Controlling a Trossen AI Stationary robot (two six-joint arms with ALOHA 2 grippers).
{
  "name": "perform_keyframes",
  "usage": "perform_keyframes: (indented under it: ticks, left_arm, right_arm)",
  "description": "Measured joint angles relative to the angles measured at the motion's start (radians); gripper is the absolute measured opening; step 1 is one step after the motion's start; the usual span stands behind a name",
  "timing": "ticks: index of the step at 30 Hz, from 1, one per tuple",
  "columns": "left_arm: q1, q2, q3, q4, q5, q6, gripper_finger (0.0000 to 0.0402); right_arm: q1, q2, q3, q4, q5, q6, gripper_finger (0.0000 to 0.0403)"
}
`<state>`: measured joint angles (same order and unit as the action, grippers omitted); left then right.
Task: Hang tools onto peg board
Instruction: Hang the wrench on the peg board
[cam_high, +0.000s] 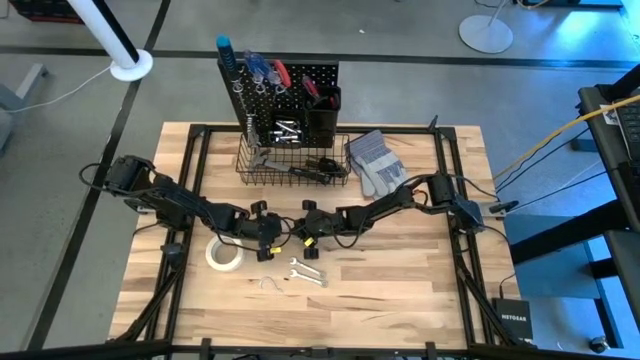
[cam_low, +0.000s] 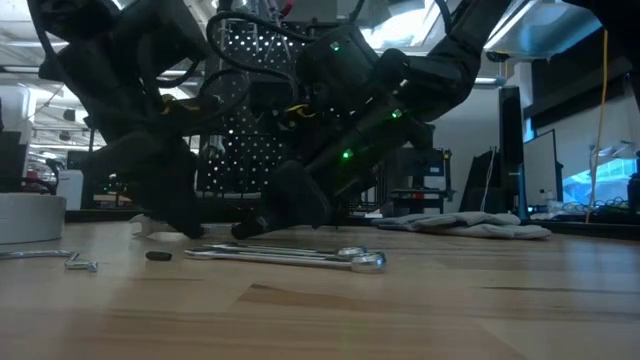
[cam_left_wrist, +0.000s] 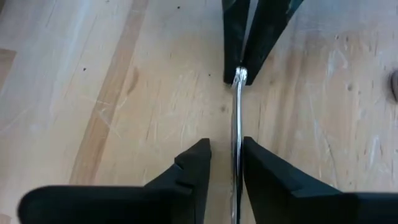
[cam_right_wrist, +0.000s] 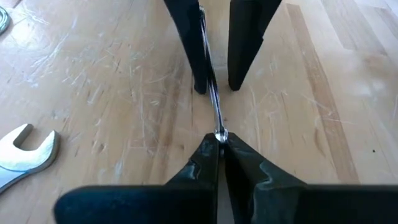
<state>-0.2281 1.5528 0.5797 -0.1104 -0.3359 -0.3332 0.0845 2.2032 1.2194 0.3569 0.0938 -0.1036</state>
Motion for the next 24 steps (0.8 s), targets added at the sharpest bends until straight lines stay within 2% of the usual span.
perform_keyframes:
  ticks: [2,6,12,17,24]
  left_arm:
    - [0.001,0.000,-0.001,0.006,0.000,0.005,0.0074]
    - [0.001,0.000,0.003,0.004,0.004,0.047,0.0017]
    - [-0.001,-0.013,0.013,-0.032,-0.001,0.051,0.0010]
    - [-0.014,-0.112,0.093,-0.319,-0.004,0.019,0.0008]
    - [0.011,-0.302,0.360,-0.865,-0.008,0.006,0.0006]
  right_arm:
    - [0.000,0.000,0.000,0.000,0.000,0.000,0.0013]
    - [0.000,0.000,0.000,0.001,0.001,0.018,0.0030]
    - [0.000,-0.030,0.000,-0.071,-0.015,0.021,0.0076]
    - [0.001,-0.174,-0.003,-0.285,-0.033,0.024,0.0087]
    - [0.027,-0.370,-0.006,-0.531,-0.100,0.081,0.0085]
